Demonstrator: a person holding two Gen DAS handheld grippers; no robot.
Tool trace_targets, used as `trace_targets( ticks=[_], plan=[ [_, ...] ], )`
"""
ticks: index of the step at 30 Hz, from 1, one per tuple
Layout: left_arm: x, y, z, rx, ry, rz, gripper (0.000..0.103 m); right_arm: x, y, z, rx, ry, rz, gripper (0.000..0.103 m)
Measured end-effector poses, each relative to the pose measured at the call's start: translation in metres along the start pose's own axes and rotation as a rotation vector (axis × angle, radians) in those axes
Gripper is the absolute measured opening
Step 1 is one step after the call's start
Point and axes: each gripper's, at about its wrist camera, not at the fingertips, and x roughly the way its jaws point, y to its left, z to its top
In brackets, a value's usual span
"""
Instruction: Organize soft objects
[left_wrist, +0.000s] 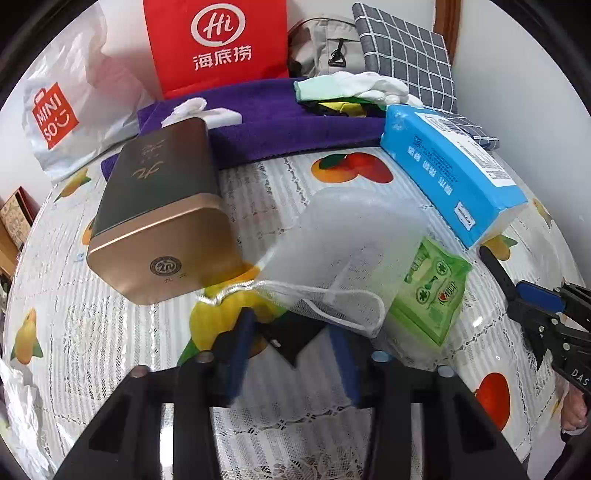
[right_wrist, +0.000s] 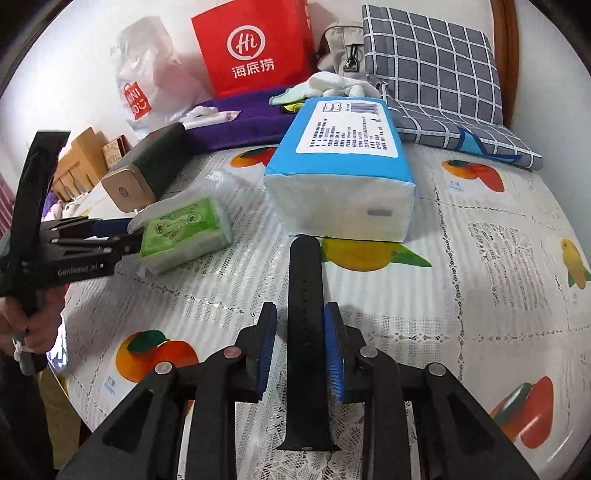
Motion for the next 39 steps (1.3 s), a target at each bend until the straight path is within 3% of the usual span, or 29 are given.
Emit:
trace_targets(
  ticks=[4, 8, 14, 18, 21, 25, 26, 27, 28, 32, 35, 39],
  plan=[
    [-0.009, 0.008, -0.008, -0.031, 0.013, -0.014, 0.026, -0.001, 0.003, -0.002, -0.016, -0.014, -0.026, 0.026],
    [-0.025, 0.025, -0.028, -0.083, 0.043, -0.041, 0.025, -0.003, 0.003, -0.001, -0.013, -0.018, -0.024, 0.026],
    [-0.031, 0.033, -0.042, -0.068, 0.046, -0.036, 0.024, -0.004, 0.004, -0.001, -0.013, -0.021, -0.032, 0.026],
    [-0.029, 0.030, -0.031, -0.039, 0.019, -0.053, 0.028, -0.005, 0.002, -0.002, -0.018, -0.012, -0.046, 0.026],
    [-0.023, 0.022, -0.021, -0.004, 0.005, -0.068, 0.050, -0.006, -0.002, -0.003, -0.020, -0.006, -0.048, 0.027],
    [-0.007, 0.008, -0.011, 0.039, 0.012, -0.054, 0.050, -0.005, -0.003, -0.002, -0.013, -0.007, -0.043, 0.030],
    [-0.005, 0.006, -0.010, 0.045, 0.001, -0.045, 0.048, -0.005, -0.002, -0.002, -0.015, -0.007, -0.046, 0.031],
    [-0.004, 0.006, -0.009, 0.045, -0.009, -0.043, 0.028, -0.004, -0.001, -0.002, -0.017, -0.008, -0.050, 0.031],
    [-0.005, 0.006, -0.008, 0.038, -0.013, -0.060, 0.020, -0.004, -0.001, -0.002, -0.019, -0.009, -0.053, 0.031],
    [-0.009, 0.008, -0.013, 0.032, -0.013, -0.070, 0.020, -0.004, 0.000, -0.003, -0.028, -0.015, -0.061, 0.031],
    [-0.010, 0.009, -0.015, 0.025, -0.005, -0.077, 0.022, -0.005, -0.003, -0.003, -0.028, -0.014, -0.054, 0.031],
    [0.000, 0.004, -0.005, 0.028, -0.016, -0.079, 0.046, -0.004, -0.006, -0.004, -0.023, -0.019, -0.026, 0.039]
  ],
)
